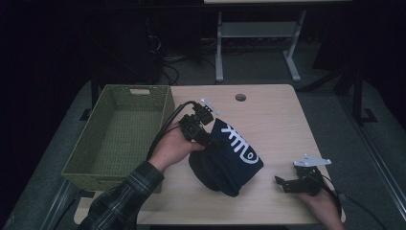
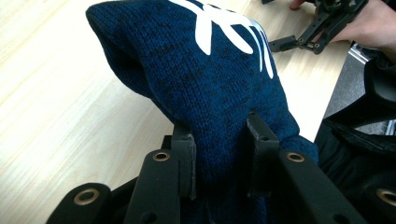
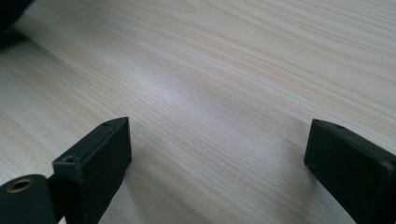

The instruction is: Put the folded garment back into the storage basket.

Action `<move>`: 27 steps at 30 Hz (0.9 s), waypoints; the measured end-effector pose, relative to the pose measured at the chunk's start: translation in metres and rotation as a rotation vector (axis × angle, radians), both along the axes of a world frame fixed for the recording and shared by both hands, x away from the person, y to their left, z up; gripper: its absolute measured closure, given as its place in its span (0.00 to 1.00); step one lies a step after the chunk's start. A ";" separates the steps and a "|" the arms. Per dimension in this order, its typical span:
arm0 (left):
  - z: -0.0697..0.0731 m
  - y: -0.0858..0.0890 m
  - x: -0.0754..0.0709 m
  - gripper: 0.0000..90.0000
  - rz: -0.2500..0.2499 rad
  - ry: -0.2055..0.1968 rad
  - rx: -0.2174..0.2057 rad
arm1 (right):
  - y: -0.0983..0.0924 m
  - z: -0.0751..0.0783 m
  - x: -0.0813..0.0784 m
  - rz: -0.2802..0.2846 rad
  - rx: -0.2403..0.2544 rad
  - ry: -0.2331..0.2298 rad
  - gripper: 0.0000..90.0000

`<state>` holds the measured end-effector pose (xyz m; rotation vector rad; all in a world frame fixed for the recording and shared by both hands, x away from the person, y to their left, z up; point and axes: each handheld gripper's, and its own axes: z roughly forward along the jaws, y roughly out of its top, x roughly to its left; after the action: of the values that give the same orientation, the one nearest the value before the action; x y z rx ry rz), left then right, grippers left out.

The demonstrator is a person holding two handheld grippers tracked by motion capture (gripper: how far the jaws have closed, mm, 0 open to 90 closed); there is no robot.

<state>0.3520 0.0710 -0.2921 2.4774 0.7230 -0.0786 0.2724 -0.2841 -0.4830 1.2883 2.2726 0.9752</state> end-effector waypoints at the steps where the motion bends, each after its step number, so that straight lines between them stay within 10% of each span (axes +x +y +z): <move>1: 0.003 0.001 0.000 0.78 0.000 -0.004 0.000 | 0.000 0.000 0.000 0.000 0.000 0.000 0.08; 27: 0.062 0.054 0.002 0.78 0.087 -0.048 -0.019 | 0.000 0.000 0.000 -0.002 0.000 0.000 0.08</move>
<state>0.3538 0.1248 -0.2301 2.4182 0.8050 0.0062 0.2725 -0.2840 -0.4830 1.2904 2.2703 0.9751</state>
